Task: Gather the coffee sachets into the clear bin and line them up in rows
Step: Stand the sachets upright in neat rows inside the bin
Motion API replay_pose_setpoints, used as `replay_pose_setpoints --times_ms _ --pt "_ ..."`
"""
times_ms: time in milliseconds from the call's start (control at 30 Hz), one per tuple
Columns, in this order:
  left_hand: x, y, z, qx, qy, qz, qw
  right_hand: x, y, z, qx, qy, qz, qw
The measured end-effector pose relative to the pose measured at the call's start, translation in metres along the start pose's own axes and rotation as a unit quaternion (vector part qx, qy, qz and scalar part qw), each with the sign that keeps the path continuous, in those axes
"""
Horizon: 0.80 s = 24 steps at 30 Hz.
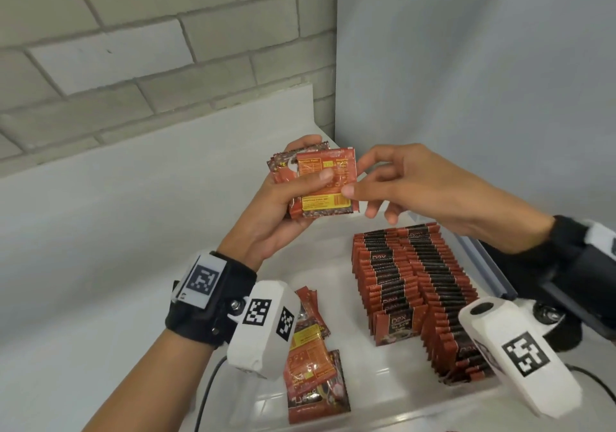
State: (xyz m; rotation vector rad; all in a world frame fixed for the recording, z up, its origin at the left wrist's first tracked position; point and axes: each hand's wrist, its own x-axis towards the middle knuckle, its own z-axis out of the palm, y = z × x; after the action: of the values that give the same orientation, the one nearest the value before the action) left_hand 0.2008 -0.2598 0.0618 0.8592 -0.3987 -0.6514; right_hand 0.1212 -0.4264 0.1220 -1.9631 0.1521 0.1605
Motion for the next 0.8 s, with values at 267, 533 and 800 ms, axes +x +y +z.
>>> replay_pose_setpoints --times_ms 267,533,800 --pt "-0.003 0.004 0.007 0.010 0.035 -0.059 0.998 -0.005 -0.002 -0.007 0.091 0.055 -0.111 0.988" --pt "-0.005 0.004 0.010 -0.010 0.030 -0.088 0.996 -0.010 0.005 -0.005 0.005 0.070 -0.209 0.975" --pt "-0.006 0.007 0.010 -0.013 0.045 -0.043 0.998 -0.007 0.010 -0.008 -0.031 0.072 -0.165 0.983"
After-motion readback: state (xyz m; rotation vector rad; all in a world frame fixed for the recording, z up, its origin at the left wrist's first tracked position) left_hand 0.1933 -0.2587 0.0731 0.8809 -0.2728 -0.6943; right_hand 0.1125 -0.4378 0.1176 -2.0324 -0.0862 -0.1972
